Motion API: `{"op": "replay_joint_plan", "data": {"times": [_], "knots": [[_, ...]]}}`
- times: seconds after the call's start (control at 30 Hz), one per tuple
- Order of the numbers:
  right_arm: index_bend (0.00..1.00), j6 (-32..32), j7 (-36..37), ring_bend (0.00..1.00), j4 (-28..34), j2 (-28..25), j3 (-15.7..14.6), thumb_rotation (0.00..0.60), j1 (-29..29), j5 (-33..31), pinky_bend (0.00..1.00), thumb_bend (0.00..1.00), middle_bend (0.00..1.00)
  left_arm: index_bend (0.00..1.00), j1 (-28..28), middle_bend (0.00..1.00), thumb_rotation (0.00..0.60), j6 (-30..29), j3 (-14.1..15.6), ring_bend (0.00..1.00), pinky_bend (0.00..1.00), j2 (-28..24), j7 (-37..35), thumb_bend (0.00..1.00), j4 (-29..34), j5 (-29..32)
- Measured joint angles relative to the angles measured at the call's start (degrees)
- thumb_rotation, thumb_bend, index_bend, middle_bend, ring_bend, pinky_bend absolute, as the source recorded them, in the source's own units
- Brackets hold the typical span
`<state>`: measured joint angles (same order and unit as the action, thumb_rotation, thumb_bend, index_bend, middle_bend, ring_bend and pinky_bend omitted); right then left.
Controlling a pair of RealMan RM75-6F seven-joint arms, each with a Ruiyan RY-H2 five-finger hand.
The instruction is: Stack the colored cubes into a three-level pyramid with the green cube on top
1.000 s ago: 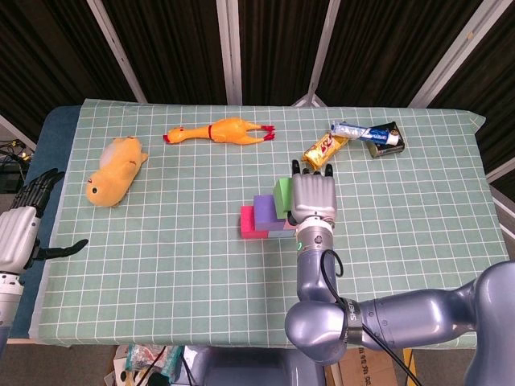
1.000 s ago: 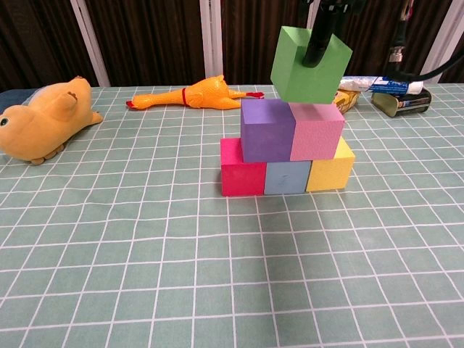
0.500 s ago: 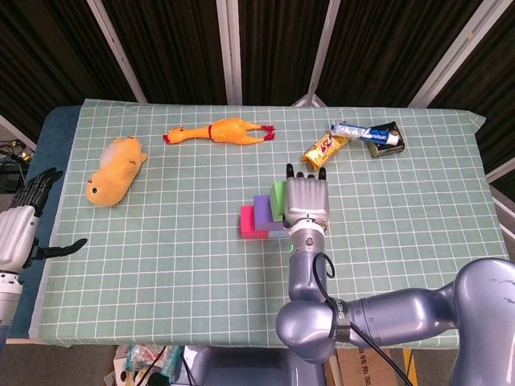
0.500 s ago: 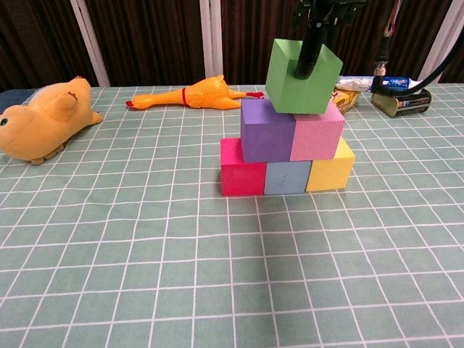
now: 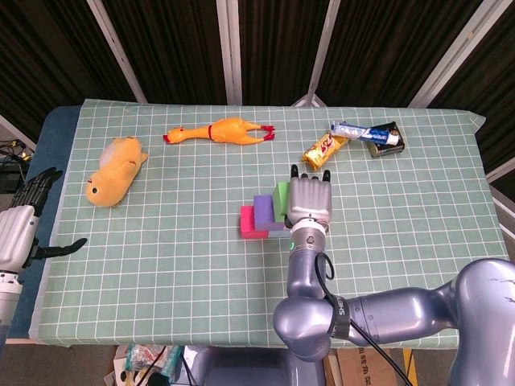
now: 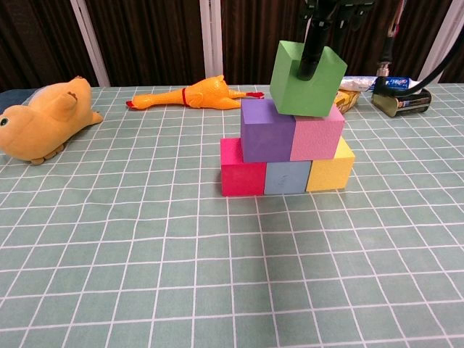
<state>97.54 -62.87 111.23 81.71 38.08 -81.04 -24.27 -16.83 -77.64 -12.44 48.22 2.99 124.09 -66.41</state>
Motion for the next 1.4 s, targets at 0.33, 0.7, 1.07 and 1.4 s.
{"op": "replay_joint_plan", "data": {"times": [0.33,0.7,1.07,1.4], "knots": [[0.00,1.0,-1.1,0.25,-1.1,1.7,0.9,0.600,0.3,1.0,0.00,0.40,0.36,0.00,0.0,0.00,0.600,0.1,-0.1,0.00,0.05,-0.2,-0.4,0.09,0.0,0.0],[0.00,1.7,-2.5,0.25,-2.1,2.9,1.6,0.600,0.8,2.7,0.00,0.40,0.36,0.00,0.0,0.00,0.600,0.3,-0.2,0.00,0.05,-0.3,-0.5,0.09,-0.1,0.4],[0.00,2.2,-3.9,0.25,-3.3,4.5,2.1,0.600,0.9,3.6,0.00,0.40,0.36,0.00,0.0,0.00,0.600,0.4,-0.3,0.00,0.05,-0.6,-0.9,0.09,-0.1,0.6],[0.00,2.8,-5.2,0.25,-3.7,5.5,2.0,0.600,0.8,4.9,0.00,0.40,0.36,0.00,0.0,0.00,0.600,0.4,-0.5,0.00,0.05,-0.8,-1.3,0.09,-0.2,0.6]]}}
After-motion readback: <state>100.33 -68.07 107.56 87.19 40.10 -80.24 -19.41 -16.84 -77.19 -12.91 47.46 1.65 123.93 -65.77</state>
